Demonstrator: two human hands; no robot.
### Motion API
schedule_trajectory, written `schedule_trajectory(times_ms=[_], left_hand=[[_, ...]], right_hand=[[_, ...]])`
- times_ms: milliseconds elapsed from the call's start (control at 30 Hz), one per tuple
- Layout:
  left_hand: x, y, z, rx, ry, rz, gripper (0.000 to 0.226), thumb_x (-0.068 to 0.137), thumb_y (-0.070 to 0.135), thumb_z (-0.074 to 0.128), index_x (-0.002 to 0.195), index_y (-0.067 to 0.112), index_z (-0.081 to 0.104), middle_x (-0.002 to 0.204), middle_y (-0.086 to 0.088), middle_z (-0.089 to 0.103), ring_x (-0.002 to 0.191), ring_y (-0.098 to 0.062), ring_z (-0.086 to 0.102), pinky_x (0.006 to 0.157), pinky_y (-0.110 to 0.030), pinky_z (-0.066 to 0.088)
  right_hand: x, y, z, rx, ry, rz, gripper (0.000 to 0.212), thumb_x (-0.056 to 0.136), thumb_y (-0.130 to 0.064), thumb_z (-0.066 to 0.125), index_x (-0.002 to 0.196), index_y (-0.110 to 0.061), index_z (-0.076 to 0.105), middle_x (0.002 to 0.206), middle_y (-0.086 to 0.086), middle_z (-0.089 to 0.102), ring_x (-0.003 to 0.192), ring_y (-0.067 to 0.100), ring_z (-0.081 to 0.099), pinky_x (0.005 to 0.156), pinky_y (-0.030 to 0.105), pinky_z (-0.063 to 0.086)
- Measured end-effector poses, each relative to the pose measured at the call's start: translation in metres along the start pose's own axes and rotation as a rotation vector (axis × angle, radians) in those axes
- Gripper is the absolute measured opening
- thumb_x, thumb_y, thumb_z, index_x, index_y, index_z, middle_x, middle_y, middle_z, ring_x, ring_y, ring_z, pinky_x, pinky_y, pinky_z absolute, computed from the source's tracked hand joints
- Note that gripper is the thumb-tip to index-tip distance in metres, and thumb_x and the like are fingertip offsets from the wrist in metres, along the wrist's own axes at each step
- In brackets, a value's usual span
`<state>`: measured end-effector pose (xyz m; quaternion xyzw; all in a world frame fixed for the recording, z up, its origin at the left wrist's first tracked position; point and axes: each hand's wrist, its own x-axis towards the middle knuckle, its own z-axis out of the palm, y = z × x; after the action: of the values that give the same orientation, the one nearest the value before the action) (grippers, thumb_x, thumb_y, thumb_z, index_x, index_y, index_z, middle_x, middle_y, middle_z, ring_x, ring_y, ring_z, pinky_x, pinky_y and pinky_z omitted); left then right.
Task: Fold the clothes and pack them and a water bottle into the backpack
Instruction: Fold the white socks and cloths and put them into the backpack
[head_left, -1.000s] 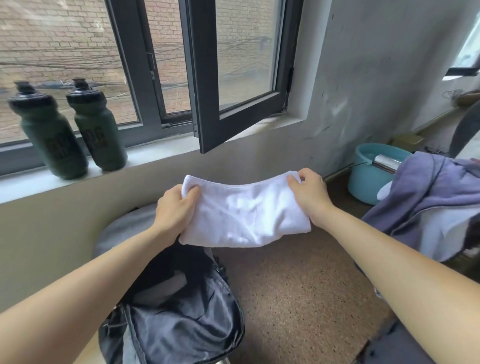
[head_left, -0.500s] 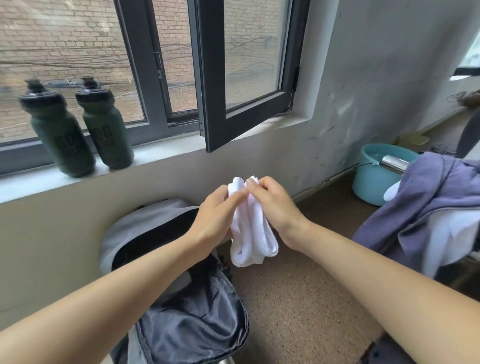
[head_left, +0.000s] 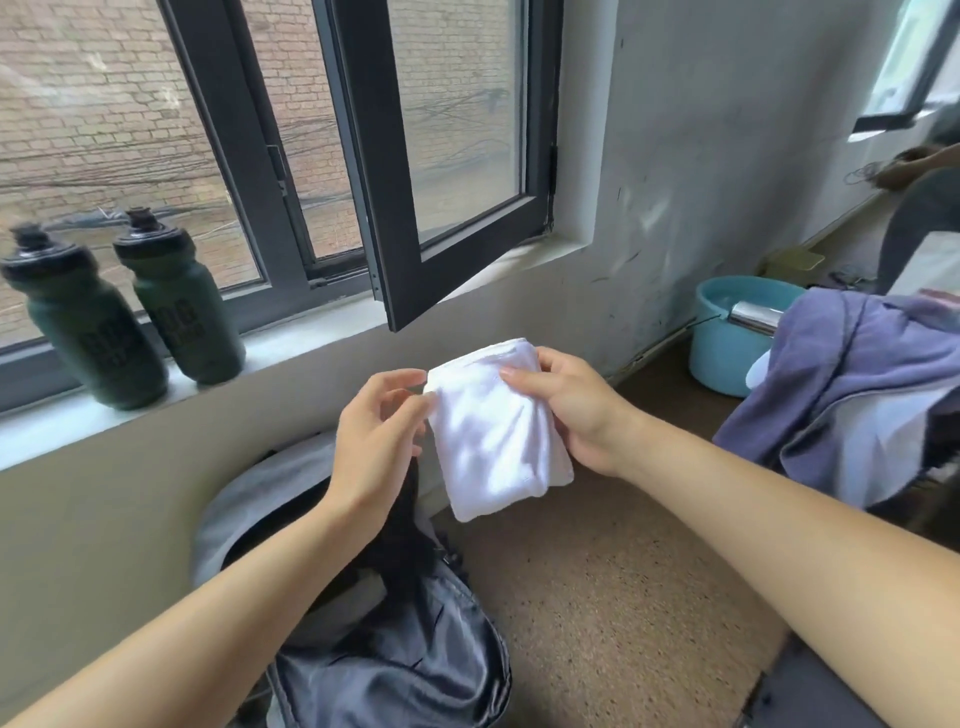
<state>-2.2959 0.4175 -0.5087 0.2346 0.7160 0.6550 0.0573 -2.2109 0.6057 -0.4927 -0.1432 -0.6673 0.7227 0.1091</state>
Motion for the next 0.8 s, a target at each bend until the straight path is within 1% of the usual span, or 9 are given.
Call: schedule_trajectory(times_ms=[67, 133, 233, 333, 400, 500, 600, 700, 800], left_hand=[[0.004, -0.003, -0.003, 0.076, 0.031, -0.102, 0.047, 0.077, 0.046, 0.074, 0.118, 0.024, 0.067, 0.107, 0.005, 0.071, 0.097, -0.010, 0.068, 0.087, -0.034, 0.054], [0.007, -0.005, -0.006, 0.012, -0.153, -0.264, 0.065, 0.069, 0.062, 0.072, 0.121, 0.025, 0.068, 0.120, 0.005, 0.073, 0.110, -0.016, 0.069, 0.100, -0.040, 0.052], [0.004, -0.006, -0.007, -0.214, -0.442, -0.436, 0.055, 0.082, 0.059, 0.071, 0.127, 0.027, 0.067, 0.125, 0.009, 0.074, 0.116, -0.011, 0.070, 0.101, -0.036, 0.050], [0.004, -0.010, -0.002, -0.290, -0.422, -0.421, 0.053, 0.076, 0.037, 0.078, 0.125, 0.016, 0.068, 0.122, 0.000, 0.076, 0.115, -0.017, 0.071, 0.097, -0.035, 0.052], [0.006, -0.010, -0.002, -0.292, -0.364, -0.393, 0.054, 0.074, 0.025, 0.081, 0.124, 0.010, 0.068, 0.120, -0.006, 0.077, 0.112, -0.024, 0.073, 0.095, -0.038, 0.055], [0.012, -0.011, -0.010, -0.248, -0.348, -0.350, 0.052, 0.072, 0.014, 0.085, 0.121, 0.007, 0.070, 0.118, -0.013, 0.076, 0.107, -0.031, 0.074, 0.095, -0.043, 0.056], [0.014, -0.010, -0.018, -0.079, -0.426, -0.297, 0.043, 0.072, 0.007, 0.088, 0.112, 0.010, 0.076, 0.112, -0.017, 0.077, 0.102, -0.037, 0.075, 0.094, -0.051, 0.058], [0.012, -0.008, -0.022, 0.037, -0.487, -0.250, 0.043, 0.069, 0.007, 0.091, 0.109, 0.009, 0.076, 0.106, -0.019, 0.077, 0.100, -0.042, 0.074, 0.095, -0.059, 0.057], [0.013, -0.006, -0.024, 0.042, -0.465, -0.243, 0.047, 0.065, 0.010, 0.092, 0.109, 0.008, 0.076, 0.106, -0.018, 0.078, 0.100, -0.040, 0.075, 0.097, -0.061, 0.056]], right_hand=[[0.001, -0.003, -0.006, 0.143, -0.017, 0.031, 0.031, 0.100, -0.025, 0.063, 0.129, -0.015, 0.062, 0.124, 0.010, 0.070, 0.114, 0.028, 0.069, 0.101, 0.049, 0.055], [0.002, -0.004, -0.010, 0.259, -0.033, 0.039, 0.033, 0.101, -0.024, 0.062, 0.132, -0.016, 0.062, 0.129, 0.012, 0.068, 0.119, 0.030, 0.067, 0.104, 0.051, 0.053], [0.007, 0.001, -0.015, 0.340, -0.029, 0.056, 0.035, 0.101, -0.022, 0.062, 0.136, -0.015, 0.060, 0.134, 0.014, 0.066, 0.124, 0.033, 0.063, 0.106, 0.055, 0.050], [0.011, 0.007, -0.020, 0.298, -0.005, 0.066, 0.038, 0.097, -0.018, 0.066, 0.135, -0.015, 0.061, 0.133, 0.012, 0.066, 0.127, 0.036, 0.060, 0.109, 0.057, 0.046], [0.012, 0.007, -0.026, 0.210, -0.004, 0.070, 0.049, 0.088, -0.019, 0.071, 0.136, -0.013, 0.060, 0.127, 0.011, 0.067, 0.129, 0.040, 0.057, 0.112, 0.054, 0.044], [0.009, 0.001, -0.037, -0.013, -0.086, 0.089, 0.066, 0.074, -0.032, 0.077, 0.135, -0.012, 0.061, 0.128, 0.014, 0.067, 0.123, 0.037, 0.061, 0.106, 0.049, 0.048], [0.001, -0.001, -0.042, -0.205, -0.217, 0.140, 0.052, 0.083, -0.035, 0.077, 0.131, -0.016, 0.066, 0.126, 0.009, 0.071, 0.118, 0.032, 0.067, 0.106, 0.052, 0.051], [-0.006, 0.002, -0.035, -0.300, -0.321, 0.217, 0.044, 0.089, -0.027, 0.077, 0.128, -0.012, 0.066, 0.123, 0.008, 0.073, 0.114, 0.029, 0.070, 0.106, 0.053, 0.051], [-0.009, 0.000, -0.027, -0.318, -0.298, 0.210, 0.036, 0.091, -0.022, 0.074, 0.125, -0.012, 0.067, 0.118, 0.006, 0.075, 0.110, 0.024, 0.072, 0.102, 0.048, 0.054]])
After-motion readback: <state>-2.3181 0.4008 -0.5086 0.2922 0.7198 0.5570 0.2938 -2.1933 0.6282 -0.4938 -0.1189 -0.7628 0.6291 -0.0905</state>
